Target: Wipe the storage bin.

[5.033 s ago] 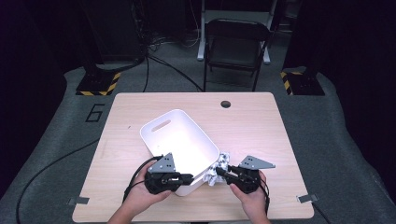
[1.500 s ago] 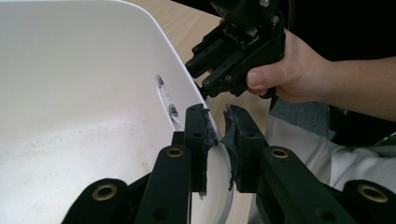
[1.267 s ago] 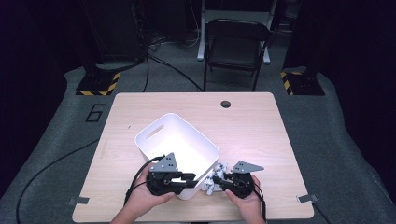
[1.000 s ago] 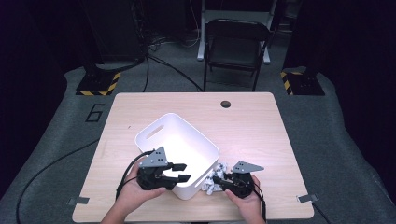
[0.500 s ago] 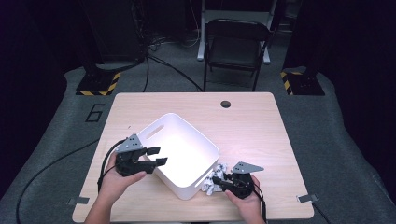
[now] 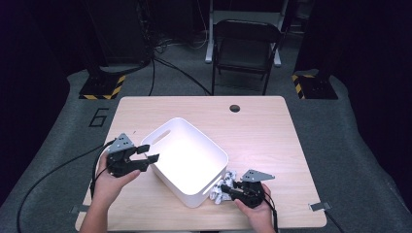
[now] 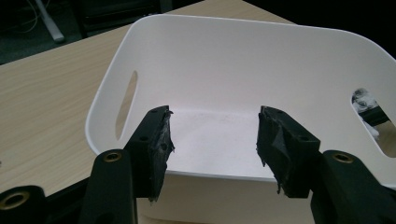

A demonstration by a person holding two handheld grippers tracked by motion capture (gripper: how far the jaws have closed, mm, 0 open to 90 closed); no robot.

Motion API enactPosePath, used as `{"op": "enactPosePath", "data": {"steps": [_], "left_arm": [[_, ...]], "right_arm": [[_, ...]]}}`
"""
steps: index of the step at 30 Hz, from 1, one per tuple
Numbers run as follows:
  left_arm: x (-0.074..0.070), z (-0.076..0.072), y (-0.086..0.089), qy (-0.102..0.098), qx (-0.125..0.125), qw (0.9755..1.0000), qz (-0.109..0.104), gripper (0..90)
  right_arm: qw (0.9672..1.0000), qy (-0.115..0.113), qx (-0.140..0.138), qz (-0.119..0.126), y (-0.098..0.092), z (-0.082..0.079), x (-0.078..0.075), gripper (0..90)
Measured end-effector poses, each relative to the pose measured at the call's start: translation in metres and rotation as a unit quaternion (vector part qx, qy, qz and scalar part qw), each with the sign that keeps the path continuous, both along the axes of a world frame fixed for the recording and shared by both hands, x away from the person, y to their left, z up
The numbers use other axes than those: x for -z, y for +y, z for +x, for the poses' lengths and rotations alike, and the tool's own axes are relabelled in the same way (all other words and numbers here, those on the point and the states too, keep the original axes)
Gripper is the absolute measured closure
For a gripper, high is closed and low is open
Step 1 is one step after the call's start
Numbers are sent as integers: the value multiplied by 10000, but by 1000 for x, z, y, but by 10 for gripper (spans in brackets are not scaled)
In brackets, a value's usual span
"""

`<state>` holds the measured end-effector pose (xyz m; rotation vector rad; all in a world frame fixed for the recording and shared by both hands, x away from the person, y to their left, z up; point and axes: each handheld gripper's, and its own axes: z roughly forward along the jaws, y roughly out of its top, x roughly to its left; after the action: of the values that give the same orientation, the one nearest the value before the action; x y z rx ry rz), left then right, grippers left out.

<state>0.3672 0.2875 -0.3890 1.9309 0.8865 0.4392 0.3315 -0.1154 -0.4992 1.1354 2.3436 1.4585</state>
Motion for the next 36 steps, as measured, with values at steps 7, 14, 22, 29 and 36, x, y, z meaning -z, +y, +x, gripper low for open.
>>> {"op": "enactPosePath", "data": {"steps": [7,14,22,29,36], "left_arm": [[1,5,8,-68,-294,9995,115,444],[6,11,12,-162,-537,9983,134,444],[11,20,16,-179,-682,9975,30,444],[21,29,14,-11,-669,9977,91,444],[27,34,12,-28,-617,9981,-41,431]], "right_arm": [[10000,2,35,7,-2,-2,0,685],[10000,-15,52,23,-3,-4,0,685],[9999,32,107,103,-5,-7,1,685],[9995,72,147,286,-9,-10,0,684],[9996,58,130,228,-8,-12,1,684]]}}
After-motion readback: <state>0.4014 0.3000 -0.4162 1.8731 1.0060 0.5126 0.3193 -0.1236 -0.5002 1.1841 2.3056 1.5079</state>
